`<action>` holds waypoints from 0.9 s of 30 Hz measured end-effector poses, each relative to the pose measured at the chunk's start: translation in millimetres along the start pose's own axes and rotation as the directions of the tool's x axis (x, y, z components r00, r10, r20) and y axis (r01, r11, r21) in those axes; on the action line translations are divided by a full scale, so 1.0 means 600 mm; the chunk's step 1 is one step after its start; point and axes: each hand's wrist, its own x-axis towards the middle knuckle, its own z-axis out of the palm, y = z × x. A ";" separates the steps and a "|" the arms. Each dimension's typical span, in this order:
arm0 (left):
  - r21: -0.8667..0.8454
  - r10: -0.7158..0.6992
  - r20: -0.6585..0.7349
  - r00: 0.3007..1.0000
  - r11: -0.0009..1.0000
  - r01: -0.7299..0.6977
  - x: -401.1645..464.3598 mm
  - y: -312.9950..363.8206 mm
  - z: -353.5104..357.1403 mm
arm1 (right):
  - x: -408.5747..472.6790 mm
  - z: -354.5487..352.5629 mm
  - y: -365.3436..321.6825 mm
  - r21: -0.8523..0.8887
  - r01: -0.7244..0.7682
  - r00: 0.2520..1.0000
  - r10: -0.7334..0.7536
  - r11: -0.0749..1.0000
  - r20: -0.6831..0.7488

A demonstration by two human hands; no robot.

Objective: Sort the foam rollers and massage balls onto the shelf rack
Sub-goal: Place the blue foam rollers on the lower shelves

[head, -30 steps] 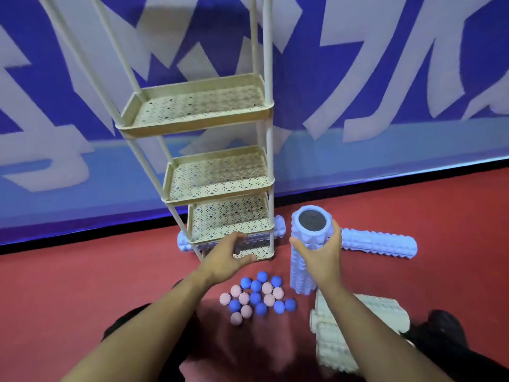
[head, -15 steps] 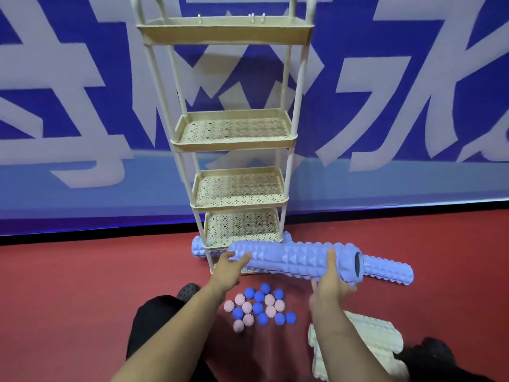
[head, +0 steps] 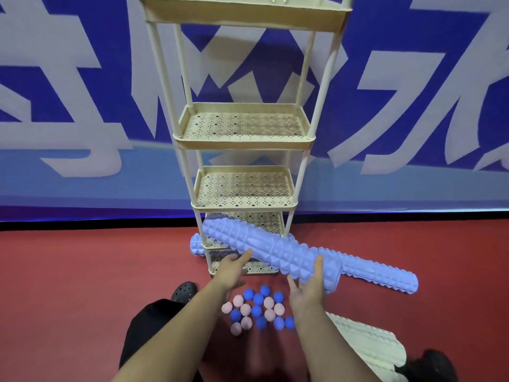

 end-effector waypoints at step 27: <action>-0.395 -0.194 0.013 0.981 0.900 0.183 0.246 0.052 0.020 | 0.170 0.129 0.116 -0.447 -0.210 0.960 0.269 0.870 0.072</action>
